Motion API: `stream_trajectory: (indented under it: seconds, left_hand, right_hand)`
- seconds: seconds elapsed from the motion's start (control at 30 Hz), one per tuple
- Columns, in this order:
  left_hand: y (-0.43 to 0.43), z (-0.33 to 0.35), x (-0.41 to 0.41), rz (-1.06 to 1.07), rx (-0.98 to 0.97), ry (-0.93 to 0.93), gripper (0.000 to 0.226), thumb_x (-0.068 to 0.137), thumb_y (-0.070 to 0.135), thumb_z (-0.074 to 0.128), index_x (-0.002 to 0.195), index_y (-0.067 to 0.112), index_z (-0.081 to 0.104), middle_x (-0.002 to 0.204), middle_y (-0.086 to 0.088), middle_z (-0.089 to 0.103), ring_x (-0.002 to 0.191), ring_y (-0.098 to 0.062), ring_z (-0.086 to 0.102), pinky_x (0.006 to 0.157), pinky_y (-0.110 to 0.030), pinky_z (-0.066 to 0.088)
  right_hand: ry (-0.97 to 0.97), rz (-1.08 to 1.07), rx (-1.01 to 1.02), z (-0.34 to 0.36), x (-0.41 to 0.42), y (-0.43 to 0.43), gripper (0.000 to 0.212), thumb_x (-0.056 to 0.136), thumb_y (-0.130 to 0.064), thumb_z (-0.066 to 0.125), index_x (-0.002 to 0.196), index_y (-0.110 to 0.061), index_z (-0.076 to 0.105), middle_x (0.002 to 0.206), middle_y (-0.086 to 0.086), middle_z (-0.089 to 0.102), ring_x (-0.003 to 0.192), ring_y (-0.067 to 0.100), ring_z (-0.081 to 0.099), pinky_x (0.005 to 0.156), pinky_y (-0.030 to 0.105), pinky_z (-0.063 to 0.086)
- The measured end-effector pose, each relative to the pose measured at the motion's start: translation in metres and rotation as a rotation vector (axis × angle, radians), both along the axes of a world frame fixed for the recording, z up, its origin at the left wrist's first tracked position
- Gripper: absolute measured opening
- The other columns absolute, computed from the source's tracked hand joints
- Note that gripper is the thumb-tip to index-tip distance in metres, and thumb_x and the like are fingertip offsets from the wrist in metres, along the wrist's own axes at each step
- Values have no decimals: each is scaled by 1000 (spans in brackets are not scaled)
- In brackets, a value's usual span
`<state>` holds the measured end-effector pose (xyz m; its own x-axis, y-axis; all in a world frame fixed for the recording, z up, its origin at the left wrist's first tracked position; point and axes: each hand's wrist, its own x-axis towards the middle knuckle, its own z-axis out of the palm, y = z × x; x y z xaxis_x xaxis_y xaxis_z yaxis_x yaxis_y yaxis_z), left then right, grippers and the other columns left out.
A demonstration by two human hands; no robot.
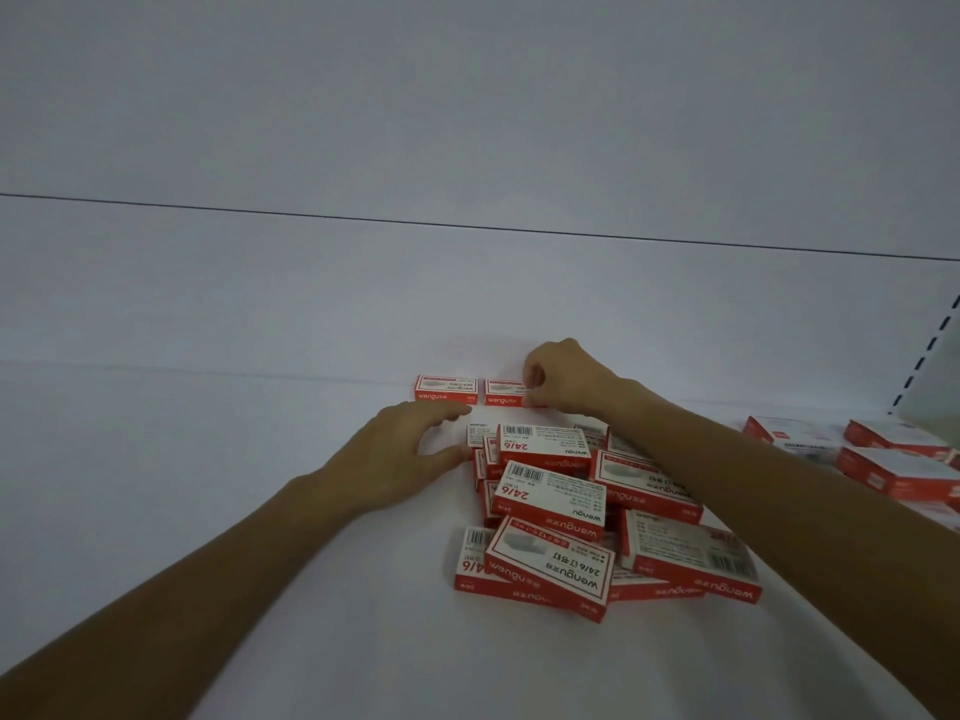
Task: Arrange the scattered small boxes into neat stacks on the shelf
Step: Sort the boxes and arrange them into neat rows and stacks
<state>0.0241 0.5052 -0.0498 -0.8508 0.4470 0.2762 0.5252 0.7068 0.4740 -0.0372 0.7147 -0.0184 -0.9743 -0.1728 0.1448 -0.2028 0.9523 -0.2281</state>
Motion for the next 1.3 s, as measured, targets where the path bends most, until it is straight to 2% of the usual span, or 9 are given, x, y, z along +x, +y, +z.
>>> stream_trajectory:
  seconds: [0.13, 0.3, 0.43, 0.6, 0.8, 0.87, 1.03, 1.2, 1.3]
  left_hand:
    - [3, 2, 1, -40, 7, 11, 44, 91, 32, 52, 134, 25, 45, 139, 8, 48, 127, -10, 43, 95, -15, 27]
    - [4, 0, 0, -36, 25, -9, 33, 91, 30, 53, 123, 22, 56, 129, 5, 57, 116, -9, 51, 93, -17, 35]
    - [6, -1, 1, -36, 50, -62, 33, 92, 30, 50, 124, 23, 56, 130, 5, 57, 117, -10, 51, 99, -25, 38]
    - [8, 2, 4, -53, 111, -126, 32, 96, 28, 42, 124, 24, 56, 133, 5, 54, 121, -10, 47, 97, -21, 35]
    - [12, 5, 15, -71, 174, -166, 33, 94, 34, 44, 123, 25, 56, 130, 5, 55, 117, -9, 49, 98, -25, 38]
    - [13, 6, 19, -83, 170, -184, 35, 92, 36, 47, 124, 25, 55, 130, 5, 55, 116, -11, 51, 99, -30, 42]
    - [14, 6, 22, -58, 142, -155, 36, 88, 43, 51, 121, 29, 56, 126, 8, 57, 110, -8, 52, 92, -27, 41]
    - [20, 6, 27, -70, 109, -94, 37, 88, 43, 51, 123, 31, 54, 122, 12, 58, 104, -4, 52, 89, -25, 42]
    - [18, 13, 28, -57, 106, 1, 48, 84, 44, 59, 130, 33, 48, 119, 19, 53, 105, 0, 48, 88, -21, 39]
  right_hand:
    - [16, 12, -41, -2, 1, 4, 19, 79, -15, 70, 91, -1, 64, 98, 9, 63, 81, 15, 52, 62, 15, 39]
    - [21, 28, -54, -5, 2, 3, 22, 79, -16, 70, 95, -1, 64, 93, 5, 58, 83, 13, 50, 59, 12, 36]
    - [2, 38, -27, -3, 2, 3, 22, 83, -19, 66, 100, -4, 64, 104, 6, 60, 88, 14, 51, 61, 12, 37]
    - [8, 34, -24, 10, 12, 6, 28, 89, -27, 58, 109, -9, 64, 115, 6, 63, 102, 19, 58, 86, 29, 48]
    - [-90, 156, -144, 34, 54, 10, 29, 87, -39, 58, 98, -15, 70, 86, -10, 66, 83, 10, 60, 68, 19, 43]
    - [-78, 180, -223, 32, 68, 12, 27, 87, -41, 57, 93, -19, 70, 81, -13, 65, 82, 9, 61, 71, 21, 44]
    - [-151, 224, -268, 22, 92, 20, 26, 78, -50, 64, 96, -31, 69, 94, -18, 68, 86, 2, 65, 73, 19, 48]
    - [-134, 216, -123, 22, 101, 21, 36, 77, -42, 69, 110, -31, 63, 105, -16, 57, 96, 6, 59, 81, 21, 49]
    - [-87, 215, -130, 25, 101, 19, 38, 79, -42, 67, 114, -29, 62, 105, -14, 59, 96, 6, 58, 85, 24, 49]
